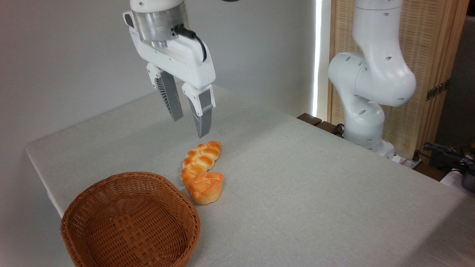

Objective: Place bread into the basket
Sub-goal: 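Descend onto the small orange bun and close the gripper around it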

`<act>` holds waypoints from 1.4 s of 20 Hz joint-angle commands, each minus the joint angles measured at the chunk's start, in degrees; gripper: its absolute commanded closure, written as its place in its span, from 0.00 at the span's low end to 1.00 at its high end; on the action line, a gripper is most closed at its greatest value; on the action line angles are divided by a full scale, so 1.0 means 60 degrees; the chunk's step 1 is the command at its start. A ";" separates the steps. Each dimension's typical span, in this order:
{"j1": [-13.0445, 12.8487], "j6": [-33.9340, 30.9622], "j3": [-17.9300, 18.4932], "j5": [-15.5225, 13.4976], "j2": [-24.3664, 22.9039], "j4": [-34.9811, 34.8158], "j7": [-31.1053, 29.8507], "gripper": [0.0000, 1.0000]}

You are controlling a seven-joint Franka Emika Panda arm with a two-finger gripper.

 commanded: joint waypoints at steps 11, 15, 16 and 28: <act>-0.0029 0.3092 0.0083 0.0017 -0.0282 -0.3214 0.0837 0.00; -0.0117 0.3695 -0.0034 0.0002 -0.0107 -0.3436 0.0823 0.00; -0.0132 0.3710 -0.0034 0.0002 -0.0033 -0.3451 0.0837 0.00; -0.0264 0.4105 -0.0049 0.0310 0.0743 -0.3524 0.0823 0.00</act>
